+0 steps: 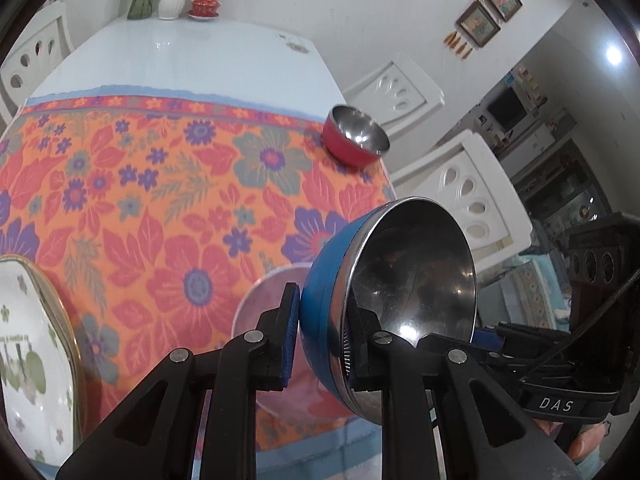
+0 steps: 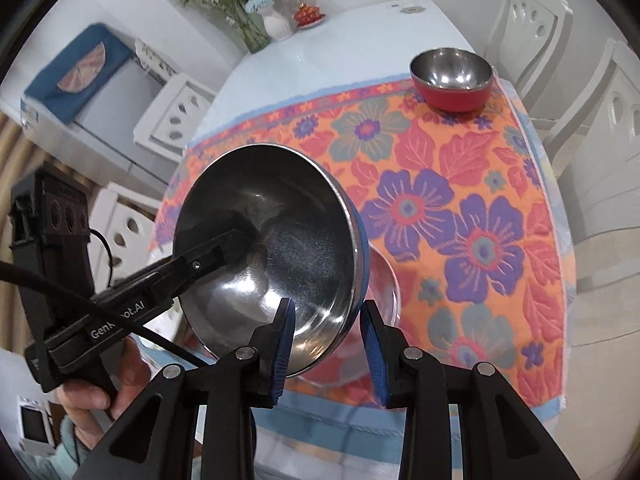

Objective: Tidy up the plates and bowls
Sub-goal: 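Carry the blue steel bowl with both grippers and lower it into the pink bowl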

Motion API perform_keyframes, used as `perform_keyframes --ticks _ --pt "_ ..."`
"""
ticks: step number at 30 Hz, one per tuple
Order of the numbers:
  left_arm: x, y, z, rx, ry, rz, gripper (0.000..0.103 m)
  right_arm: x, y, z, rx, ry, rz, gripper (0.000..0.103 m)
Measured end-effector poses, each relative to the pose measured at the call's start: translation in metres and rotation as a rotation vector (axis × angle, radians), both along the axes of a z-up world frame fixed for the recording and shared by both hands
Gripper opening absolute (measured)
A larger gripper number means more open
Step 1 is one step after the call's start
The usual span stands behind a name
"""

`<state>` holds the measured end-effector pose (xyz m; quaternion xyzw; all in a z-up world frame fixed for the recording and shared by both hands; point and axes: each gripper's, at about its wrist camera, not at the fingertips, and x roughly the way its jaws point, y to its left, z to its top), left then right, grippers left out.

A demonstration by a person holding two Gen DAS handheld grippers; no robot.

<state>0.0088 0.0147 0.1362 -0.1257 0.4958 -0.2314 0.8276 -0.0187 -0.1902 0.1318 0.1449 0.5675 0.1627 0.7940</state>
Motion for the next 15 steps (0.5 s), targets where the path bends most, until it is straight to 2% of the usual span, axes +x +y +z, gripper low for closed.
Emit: perform_keyframes --ticks 11,15 --pt "-0.020 -0.019 -0.026 0.144 0.030 -0.042 0.016 -0.009 -0.004 -0.031 0.000 0.114 -0.009 0.034" --pt "-0.019 -0.019 -0.036 0.173 0.051 -0.040 0.016 -0.009 -0.005 -0.038 0.032 0.150 -0.015 0.034"
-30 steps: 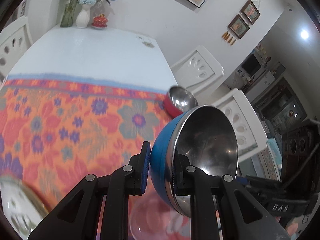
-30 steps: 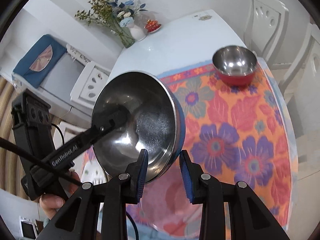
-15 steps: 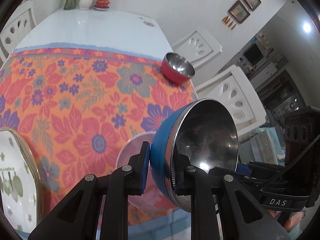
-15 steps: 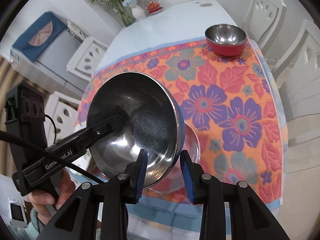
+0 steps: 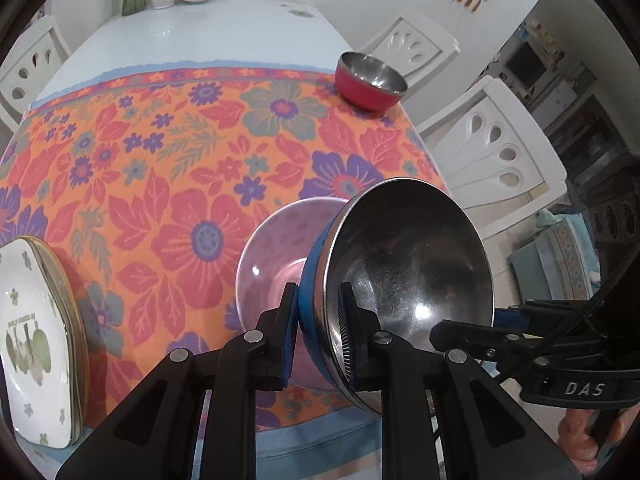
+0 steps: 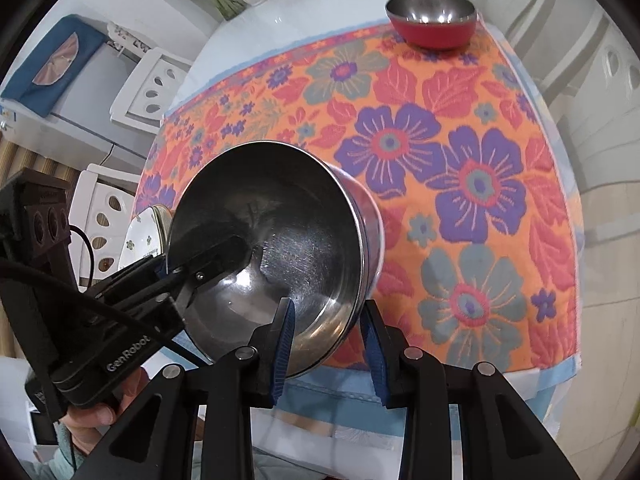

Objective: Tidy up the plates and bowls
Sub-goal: 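Carry the blue steel bowl with both grippers and lower it into the pink bowl, then open both grippers and withdraw them from the nested bowls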

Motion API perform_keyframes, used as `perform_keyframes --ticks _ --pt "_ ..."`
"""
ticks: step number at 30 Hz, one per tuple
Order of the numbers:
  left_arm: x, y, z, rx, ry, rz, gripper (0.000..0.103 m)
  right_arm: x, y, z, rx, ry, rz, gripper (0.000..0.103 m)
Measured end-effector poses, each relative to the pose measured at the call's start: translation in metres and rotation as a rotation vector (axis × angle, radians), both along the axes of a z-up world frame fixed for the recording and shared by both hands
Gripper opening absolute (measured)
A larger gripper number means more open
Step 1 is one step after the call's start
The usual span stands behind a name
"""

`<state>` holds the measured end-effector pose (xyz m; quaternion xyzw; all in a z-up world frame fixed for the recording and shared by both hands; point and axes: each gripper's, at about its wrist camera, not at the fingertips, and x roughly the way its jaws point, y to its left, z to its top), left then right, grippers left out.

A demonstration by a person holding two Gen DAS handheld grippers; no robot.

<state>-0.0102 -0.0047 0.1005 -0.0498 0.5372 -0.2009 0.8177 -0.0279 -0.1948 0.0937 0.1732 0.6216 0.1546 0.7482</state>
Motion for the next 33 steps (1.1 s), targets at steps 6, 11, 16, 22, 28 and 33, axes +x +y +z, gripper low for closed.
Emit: perform_keyframes --ticks 6,11,16,22,28,33 --pt "0.002 -0.004 -0.007 0.052 0.017 -0.029 0.020 0.001 0.000 -0.003 0.022 0.013 0.001 0.034" --pt "0.003 -0.013 -0.008 0.138 0.003 -0.085 0.026 0.001 -0.002 -0.003 0.033 0.020 0.004 0.034" --pt "0.006 -0.009 -0.002 0.210 -0.035 -0.070 0.038 0.000 -0.002 -0.001 0.067 0.022 0.005 0.034" --pt "0.003 -0.002 0.006 0.209 -0.060 -0.090 0.038 -0.001 -0.002 0.000 0.078 0.014 0.005 0.034" --pt "0.007 0.005 -0.012 0.192 0.000 -0.046 0.038 -0.001 0.000 0.003 0.082 0.006 0.015 0.034" --pt "0.005 0.008 -0.009 0.180 -0.015 -0.042 0.038 0.000 -0.001 0.004 0.094 -0.001 0.015 0.034"
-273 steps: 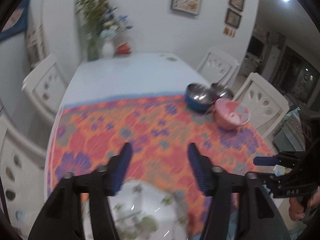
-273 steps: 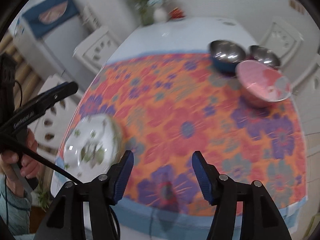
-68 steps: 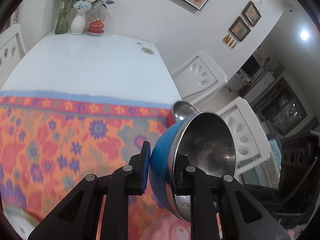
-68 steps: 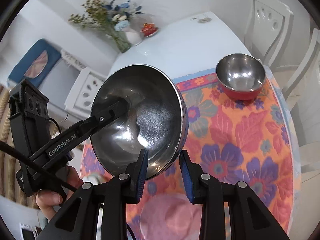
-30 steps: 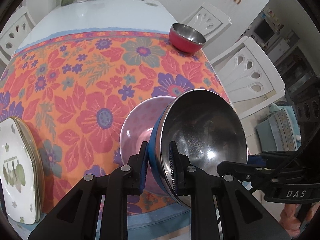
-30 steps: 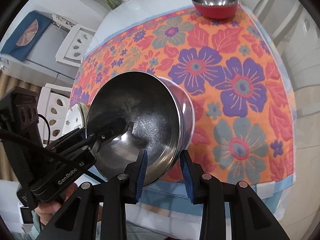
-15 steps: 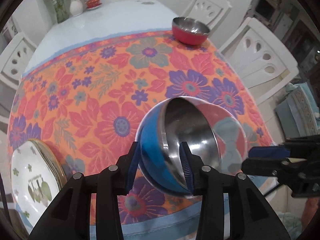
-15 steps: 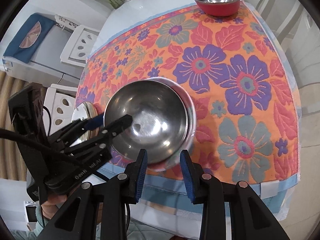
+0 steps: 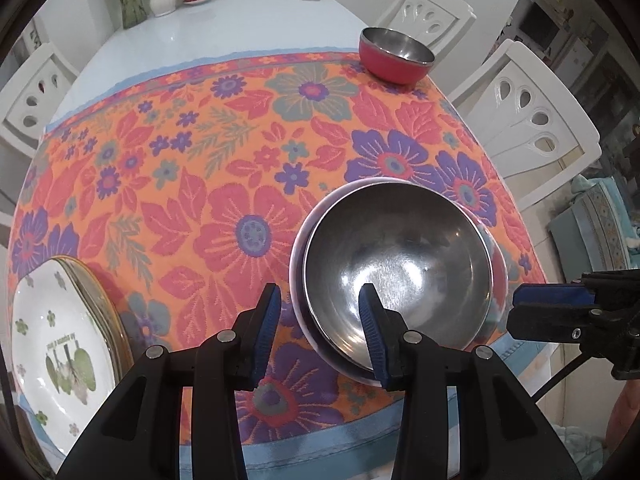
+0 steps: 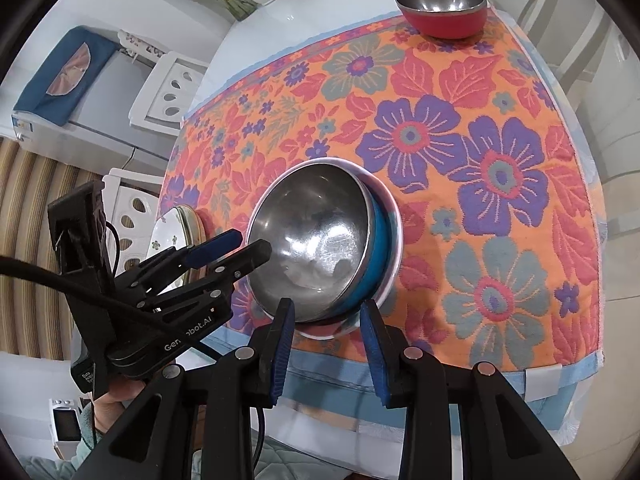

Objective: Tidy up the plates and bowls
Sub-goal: 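Open both grippers and withdraw them from the nested bowls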

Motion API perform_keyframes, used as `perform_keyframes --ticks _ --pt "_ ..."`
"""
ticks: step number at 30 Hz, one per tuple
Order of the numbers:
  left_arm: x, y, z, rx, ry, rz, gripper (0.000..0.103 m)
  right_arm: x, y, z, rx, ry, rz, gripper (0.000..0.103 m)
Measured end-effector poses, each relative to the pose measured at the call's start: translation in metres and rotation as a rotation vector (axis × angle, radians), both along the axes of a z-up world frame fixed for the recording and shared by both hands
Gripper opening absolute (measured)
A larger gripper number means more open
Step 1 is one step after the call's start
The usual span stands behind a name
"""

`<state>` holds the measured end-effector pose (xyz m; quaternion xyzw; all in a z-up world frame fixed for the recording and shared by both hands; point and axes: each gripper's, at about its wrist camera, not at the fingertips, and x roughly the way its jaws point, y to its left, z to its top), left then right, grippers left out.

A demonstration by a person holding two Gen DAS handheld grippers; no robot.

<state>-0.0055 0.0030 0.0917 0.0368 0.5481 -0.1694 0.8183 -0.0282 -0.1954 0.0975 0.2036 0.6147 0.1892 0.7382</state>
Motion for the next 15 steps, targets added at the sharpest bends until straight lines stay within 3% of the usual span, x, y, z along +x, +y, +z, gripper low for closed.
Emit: perform_keyframes --ticks 15 --pt "0.010 -0.006 0.010 -0.020 -0.007 -0.017 0.038 0.009 -0.005 0.007 0.032 -0.024 -0.009 0.034"
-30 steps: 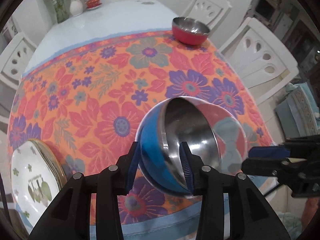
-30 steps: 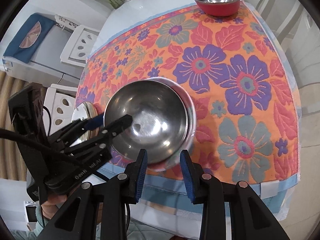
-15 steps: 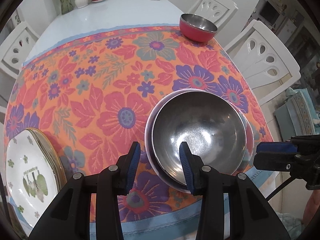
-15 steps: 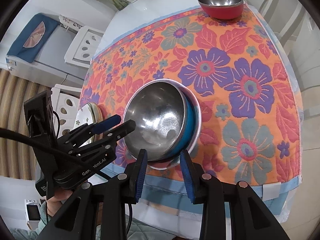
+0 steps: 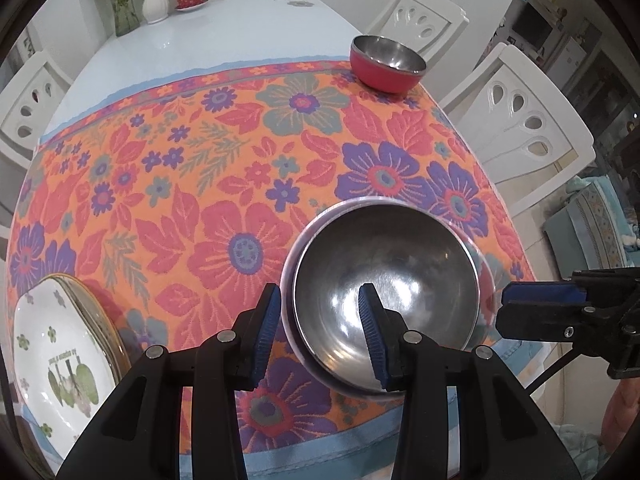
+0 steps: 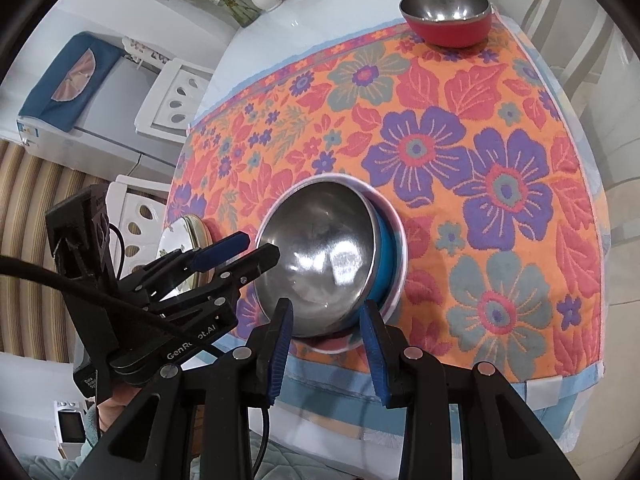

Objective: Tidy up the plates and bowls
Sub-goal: 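Open both grippers and withdraw them from the nested bowls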

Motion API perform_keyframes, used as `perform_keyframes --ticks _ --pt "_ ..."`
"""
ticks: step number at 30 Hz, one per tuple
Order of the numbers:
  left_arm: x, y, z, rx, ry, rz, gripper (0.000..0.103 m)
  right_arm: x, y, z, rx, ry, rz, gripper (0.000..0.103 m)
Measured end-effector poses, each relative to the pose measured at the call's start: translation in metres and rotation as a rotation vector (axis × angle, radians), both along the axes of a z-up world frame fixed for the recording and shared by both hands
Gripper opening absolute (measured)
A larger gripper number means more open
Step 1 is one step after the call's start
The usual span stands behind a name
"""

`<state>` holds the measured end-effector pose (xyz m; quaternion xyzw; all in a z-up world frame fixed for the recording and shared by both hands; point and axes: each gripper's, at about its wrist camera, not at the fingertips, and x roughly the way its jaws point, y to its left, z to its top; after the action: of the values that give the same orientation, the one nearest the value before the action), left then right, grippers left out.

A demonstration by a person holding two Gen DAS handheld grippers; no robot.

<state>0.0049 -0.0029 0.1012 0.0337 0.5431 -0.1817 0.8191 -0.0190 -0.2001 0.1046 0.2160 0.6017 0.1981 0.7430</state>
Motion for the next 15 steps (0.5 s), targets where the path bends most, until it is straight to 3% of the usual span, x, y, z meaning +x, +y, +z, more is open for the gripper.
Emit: perform_keyframes --ticks 7,9,10,15 --pt "0.022 -0.002 0.017 -0.031 -0.027 -0.002 0.038 0.013 -0.021 0.020 0.063 -0.085 -0.083 0.034" --pt "0.033 -0.005 0.023 -0.031 -0.040 -0.008 0.038 0.019 -0.031 0.024 0.081 -0.102 -0.120 0.043" --pt "0.039 -0.007 0.027 -0.029 -0.051 -0.011 0.038 0.023 -0.037 0.025 0.096 -0.106 -0.146 0.054" --pt "0.075 -0.022 0.043 -0.044 -0.101 -0.032 0.038 0.042 -0.058 0.019 0.119 -0.095 -0.211 0.056"
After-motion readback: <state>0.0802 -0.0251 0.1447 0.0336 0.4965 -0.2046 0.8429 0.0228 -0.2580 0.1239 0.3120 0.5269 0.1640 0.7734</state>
